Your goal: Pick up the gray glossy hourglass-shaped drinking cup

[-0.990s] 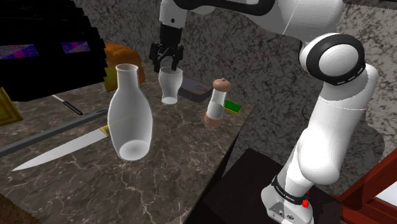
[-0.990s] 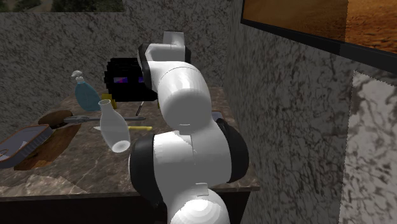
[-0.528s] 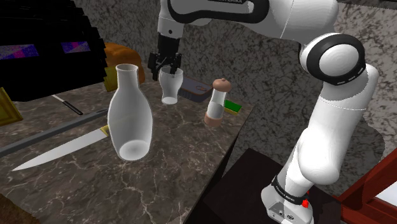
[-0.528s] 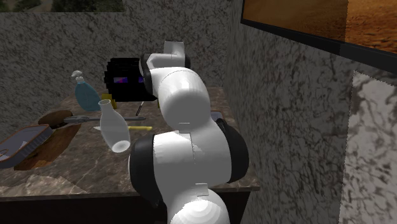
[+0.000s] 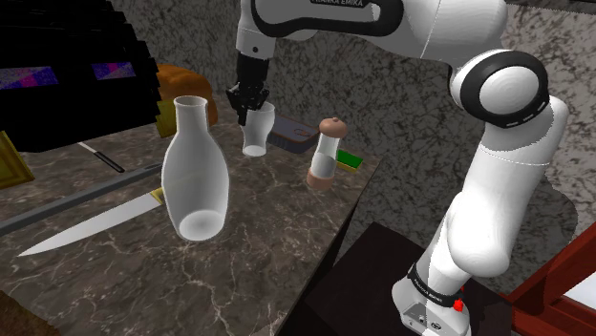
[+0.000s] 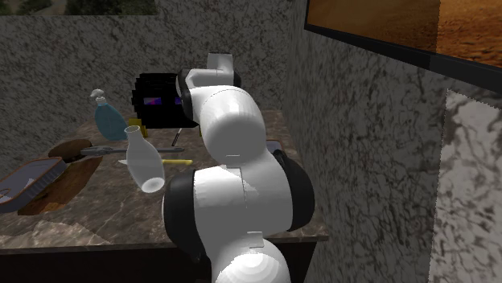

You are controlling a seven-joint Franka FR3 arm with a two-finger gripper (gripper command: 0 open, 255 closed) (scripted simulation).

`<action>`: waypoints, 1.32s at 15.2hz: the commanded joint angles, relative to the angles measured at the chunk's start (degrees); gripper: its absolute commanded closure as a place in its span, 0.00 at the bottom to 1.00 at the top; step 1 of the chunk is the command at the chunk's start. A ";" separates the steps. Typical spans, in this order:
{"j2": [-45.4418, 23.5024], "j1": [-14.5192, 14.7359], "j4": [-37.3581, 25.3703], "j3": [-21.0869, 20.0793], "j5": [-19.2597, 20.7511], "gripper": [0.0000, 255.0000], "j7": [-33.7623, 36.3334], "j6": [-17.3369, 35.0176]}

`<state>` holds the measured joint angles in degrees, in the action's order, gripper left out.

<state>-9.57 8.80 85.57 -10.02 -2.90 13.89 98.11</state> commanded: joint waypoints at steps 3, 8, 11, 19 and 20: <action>0.11 -0.03 0.25 0.01 -0.03 1.00 -0.04 0.06; -0.78 0.09 -4.83 -0.03 0.16 1.00 0.31 -4.12; -1.55 0.19 -8.23 -0.07 0.31 1.00 0.55 -6.75; -4.31 0.61 -17.80 -0.20 0.83 1.00 1.22 -13.57; -4.30 0.61 -17.79 -0.20 0.82 1.00 1.22 -13.57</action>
